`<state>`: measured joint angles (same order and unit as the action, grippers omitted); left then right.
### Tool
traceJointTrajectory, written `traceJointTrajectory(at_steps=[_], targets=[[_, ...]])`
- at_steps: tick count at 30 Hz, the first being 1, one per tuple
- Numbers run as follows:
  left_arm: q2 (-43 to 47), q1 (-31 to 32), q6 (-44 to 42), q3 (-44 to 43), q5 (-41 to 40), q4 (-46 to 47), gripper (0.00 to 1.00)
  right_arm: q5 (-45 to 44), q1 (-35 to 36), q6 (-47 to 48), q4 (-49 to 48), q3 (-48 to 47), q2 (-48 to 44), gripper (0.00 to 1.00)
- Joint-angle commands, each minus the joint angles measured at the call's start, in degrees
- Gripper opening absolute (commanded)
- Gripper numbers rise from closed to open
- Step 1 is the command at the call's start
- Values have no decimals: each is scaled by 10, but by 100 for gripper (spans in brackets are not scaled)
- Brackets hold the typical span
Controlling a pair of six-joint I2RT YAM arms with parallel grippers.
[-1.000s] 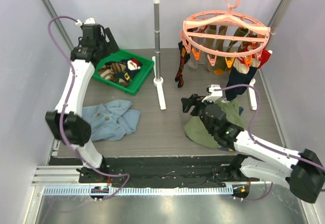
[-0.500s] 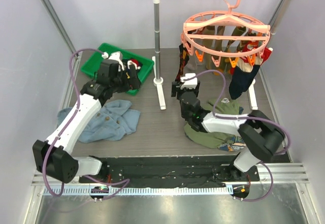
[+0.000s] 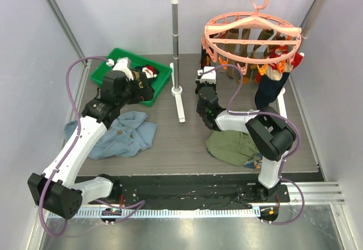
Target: Remove the socks clipped to the hanger
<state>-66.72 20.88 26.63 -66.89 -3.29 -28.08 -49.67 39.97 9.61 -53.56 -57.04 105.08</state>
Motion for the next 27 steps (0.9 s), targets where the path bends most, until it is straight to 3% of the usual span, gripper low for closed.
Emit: traceJointTrajectory(at_steps=[1, 3, 11, 15, 27], targets=[[-3, 2, -4, 3, 24, 34, 100, 5, 2, 4, -30, -11, -16, 14], [-7, 2, -5, -1, 30, 34, 100, 27, 3, -9, -11, 10, -45, 1], [-36, 24, 6, -86, 66, 4, 100, 122, 16, -76, 44, 87, -165, 1], [-72, 52, -7, -177, 58, -5, 99, 153, 22, -136, 80, 116, -231, 1], [-239, 100, -28, -458, 36, -68, 93, 192, 42, -180, 109, 181, -325, 1]])
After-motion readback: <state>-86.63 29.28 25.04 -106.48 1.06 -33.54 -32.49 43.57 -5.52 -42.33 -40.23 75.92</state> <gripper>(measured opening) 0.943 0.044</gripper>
